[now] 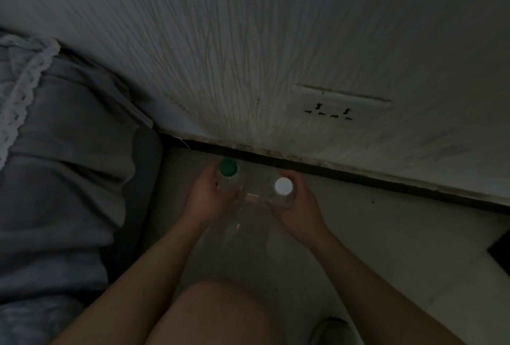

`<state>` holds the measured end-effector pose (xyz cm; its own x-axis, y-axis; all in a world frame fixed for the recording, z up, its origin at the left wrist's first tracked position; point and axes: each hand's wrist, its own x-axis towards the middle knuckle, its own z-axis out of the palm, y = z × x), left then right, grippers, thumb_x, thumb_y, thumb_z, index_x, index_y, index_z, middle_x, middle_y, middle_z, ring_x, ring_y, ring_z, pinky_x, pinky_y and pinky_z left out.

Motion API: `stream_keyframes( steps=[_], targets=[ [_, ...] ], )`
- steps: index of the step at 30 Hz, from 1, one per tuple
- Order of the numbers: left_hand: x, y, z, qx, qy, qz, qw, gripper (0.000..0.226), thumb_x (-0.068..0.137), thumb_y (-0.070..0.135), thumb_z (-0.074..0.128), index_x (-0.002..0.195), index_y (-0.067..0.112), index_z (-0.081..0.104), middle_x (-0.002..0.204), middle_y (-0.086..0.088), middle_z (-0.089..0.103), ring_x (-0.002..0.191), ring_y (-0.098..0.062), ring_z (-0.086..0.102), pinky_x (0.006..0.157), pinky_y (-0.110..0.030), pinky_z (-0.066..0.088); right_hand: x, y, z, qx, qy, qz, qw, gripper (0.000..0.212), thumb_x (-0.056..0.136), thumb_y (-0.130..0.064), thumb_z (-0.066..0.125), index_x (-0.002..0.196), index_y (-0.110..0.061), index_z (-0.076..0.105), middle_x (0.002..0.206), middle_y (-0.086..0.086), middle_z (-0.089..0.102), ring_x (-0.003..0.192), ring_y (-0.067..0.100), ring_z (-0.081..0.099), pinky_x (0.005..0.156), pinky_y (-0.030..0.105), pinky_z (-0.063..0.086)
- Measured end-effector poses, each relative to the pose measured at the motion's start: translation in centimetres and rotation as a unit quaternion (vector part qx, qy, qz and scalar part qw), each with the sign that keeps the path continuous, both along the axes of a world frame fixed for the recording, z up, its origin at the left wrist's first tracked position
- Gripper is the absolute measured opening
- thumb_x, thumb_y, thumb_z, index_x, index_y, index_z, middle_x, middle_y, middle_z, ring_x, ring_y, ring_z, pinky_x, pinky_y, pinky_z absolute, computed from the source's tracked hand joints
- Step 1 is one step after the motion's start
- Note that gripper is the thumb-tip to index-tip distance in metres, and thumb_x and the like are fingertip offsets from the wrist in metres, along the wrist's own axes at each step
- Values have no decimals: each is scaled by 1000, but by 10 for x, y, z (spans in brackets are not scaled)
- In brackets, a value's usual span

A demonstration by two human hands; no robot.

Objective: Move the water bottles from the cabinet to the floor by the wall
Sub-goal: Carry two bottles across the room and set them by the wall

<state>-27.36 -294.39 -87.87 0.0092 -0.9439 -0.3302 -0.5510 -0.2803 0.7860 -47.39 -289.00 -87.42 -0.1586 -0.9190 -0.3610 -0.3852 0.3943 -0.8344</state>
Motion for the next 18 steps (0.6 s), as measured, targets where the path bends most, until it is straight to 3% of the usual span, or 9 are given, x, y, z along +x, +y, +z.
stream_keyframes(
  steps=[8, 13, 18],
  targets=[
    [1, 3, 4, -11, -6, -1, 1000, 47, 68, 23, 87, 103, 35, 57, 95, 21, 64, 86, 9, 60, 73, -13, 46, -1, 2, 5, -3, -4, 14, 1000, 71, 69, -20, 83, 131, -23, 48, 125, -6, 59, 111, 6, 58, 99, 37, 50],
    [1, 7, 9, 2, -25, 10, 1000, 75, 65, 27, 89, 130, 24, 52, 120, 5, 64, 108, -12, 61, 96, -32, 49, -4, 1, 13, 4, 5, 36, 999, 88, 67, -33, 85, 141, -22, 39, 136, -3, 51, 120, 10, 53, 104, 37, 46],
    [2, 11, 31, 21, -53, 15, 998, 91, 61, 38, 90, 139, 26, 44, 130, 3, 60, 114, -16, 60, 99, -39, 50, -11, -2, 35, 12, 13, 56, 998, 99, 66, -39, 86, 146, -26, 30, 144, -5, 43, 126, 8, 46, 110, 34, 40]
  ],
)
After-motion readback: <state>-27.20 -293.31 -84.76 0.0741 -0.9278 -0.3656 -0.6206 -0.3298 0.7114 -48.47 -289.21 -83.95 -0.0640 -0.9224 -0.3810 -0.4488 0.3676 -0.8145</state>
